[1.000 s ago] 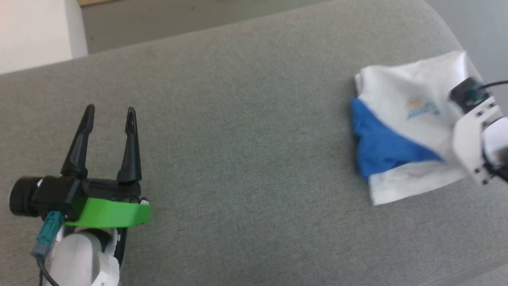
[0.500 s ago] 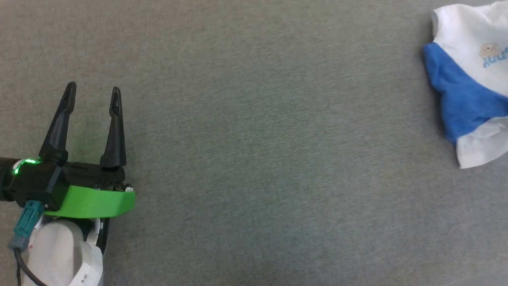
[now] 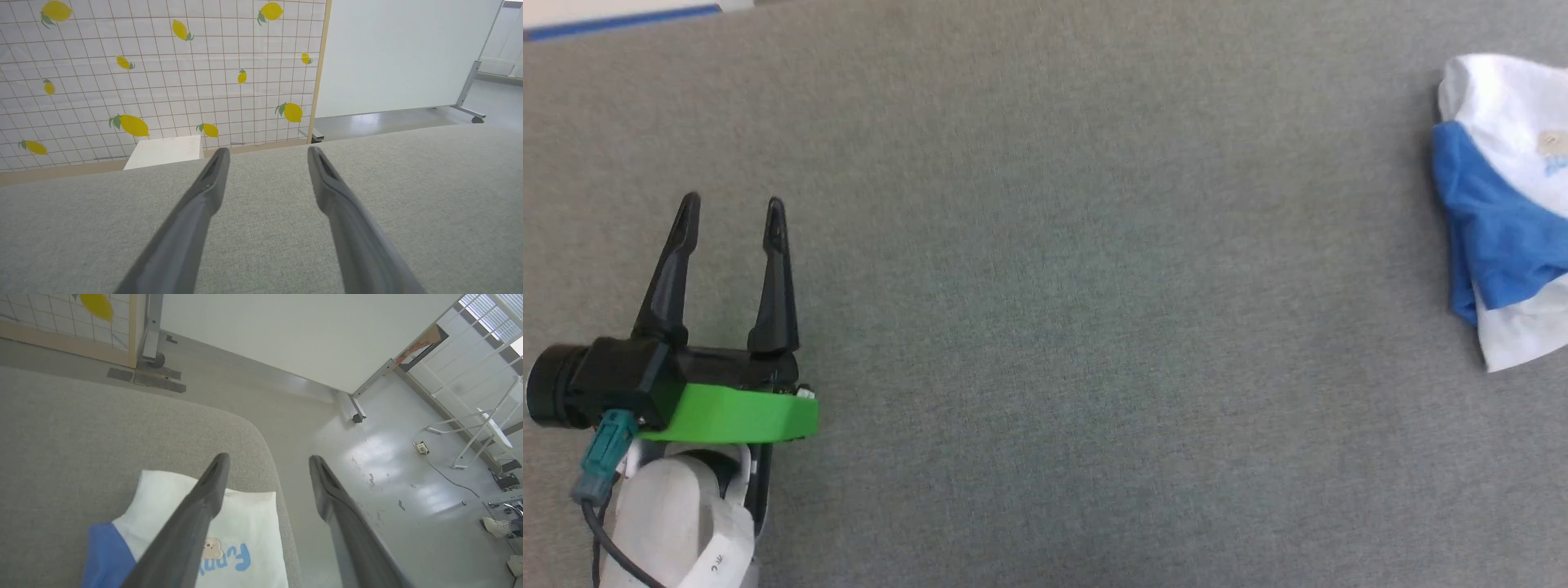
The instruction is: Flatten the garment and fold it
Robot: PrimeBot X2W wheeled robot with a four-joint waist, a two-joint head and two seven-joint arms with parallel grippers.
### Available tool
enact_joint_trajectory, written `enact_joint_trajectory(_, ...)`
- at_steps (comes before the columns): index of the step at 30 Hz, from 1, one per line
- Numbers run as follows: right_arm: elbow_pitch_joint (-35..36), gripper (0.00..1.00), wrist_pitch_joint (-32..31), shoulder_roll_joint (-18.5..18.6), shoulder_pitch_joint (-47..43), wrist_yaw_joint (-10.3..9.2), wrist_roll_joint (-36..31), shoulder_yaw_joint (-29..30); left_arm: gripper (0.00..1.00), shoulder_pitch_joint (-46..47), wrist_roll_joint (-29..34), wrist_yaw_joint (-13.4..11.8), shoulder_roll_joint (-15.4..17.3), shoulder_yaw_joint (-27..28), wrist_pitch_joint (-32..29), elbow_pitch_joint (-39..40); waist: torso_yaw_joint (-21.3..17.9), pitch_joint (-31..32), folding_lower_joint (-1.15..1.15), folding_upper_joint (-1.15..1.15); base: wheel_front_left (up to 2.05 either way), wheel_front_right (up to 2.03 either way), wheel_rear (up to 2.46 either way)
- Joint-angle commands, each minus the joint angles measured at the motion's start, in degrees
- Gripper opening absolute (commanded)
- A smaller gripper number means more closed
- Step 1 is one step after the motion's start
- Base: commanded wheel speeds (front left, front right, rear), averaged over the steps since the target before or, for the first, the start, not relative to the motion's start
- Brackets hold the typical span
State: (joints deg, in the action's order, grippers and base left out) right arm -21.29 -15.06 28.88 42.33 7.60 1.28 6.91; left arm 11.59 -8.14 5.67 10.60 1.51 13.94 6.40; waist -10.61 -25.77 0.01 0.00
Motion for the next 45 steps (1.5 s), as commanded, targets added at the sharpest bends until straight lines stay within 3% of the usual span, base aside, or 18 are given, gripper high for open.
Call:
enact_joint_trajectory(1,2.37,1.0,2.02,-1.28,0.77,-0.11,1.61,-0.18,1.0,-0.39,-0.03,-0.63,-0.36,0.43,0.47,-0.39,0.27,6.95,-0.01,0.0,0.0,0.0,0.0)
enact_joint_trajectory(5,9.89,1.0,6.93,-4.29,-1.05,-0.11,5.58,-2.58,1.0,-1.11,-0.09,-1.6,-1.12,0.86,0.78,-1.29,1.46,11.65,-0.01,0.0,0.0,0.0,0.0)
enact_joint_trajectory(12,20.71,1.0,14.2,-14.49,-10.38,-0.11,6.83,-1.94,1.0,-1.82,-0.31,-3.03,-2.67,1.07,0.97,-3.0,4.69,17.69,-0.01,0.0,0.0,0.0,0.0)
enact_joint_trajectory(16,23.43,1.0,17.83,-21.83,-17.29,-0.11,5.39,-0.94,1.0,-2.33,-0.25,-3.77,-3.47,0.68,1.0,-4.55,6.45,19.85,-0.01,0.0,0.0,0.0,0.0)
enact_joint_trajectory(20,24.17,1.0,22.74,-25.45,-23.61,-0.11,4.63,-0.25,1.0,-3.09,-0.26,-4.05,-3.99,0.06,1.02,-6.93,7.85,21.68,-0.01,0.0,0.0,0.0,0.0)
enact_joint_trajectory(26,18.88,1.0,27.77,-25.97,-30.95,-0.11,11.02,-0.61,1.0,-3.99,-0.32,-4.36,-4.86,-1.2,1.04,-10.42,9.45,23.53,-0.01,0.0,0.0,0.0,0.0)
enact_joint_trajectory(28,14.09,1.0,29.37,-25.98,-34.75,-0.11,13.15,-3.64,1.0,-4.77,-0.09,-4.47,-5.28,-2.17,1.05,-12.9,10.0,24.37,-0.01,0.0,0.0,0.0,0.0)
enact_joint_trajectory(45,5.82,1.0,30.01,-26.0,-38.71,-0.11,12.64,-6.09,1.0,-7.28,-0.07,-4.99,-6.57,-4.3,1.06,-18.24,10.65,25.21,-0.01,0.0,0.0,0.0,0.0)
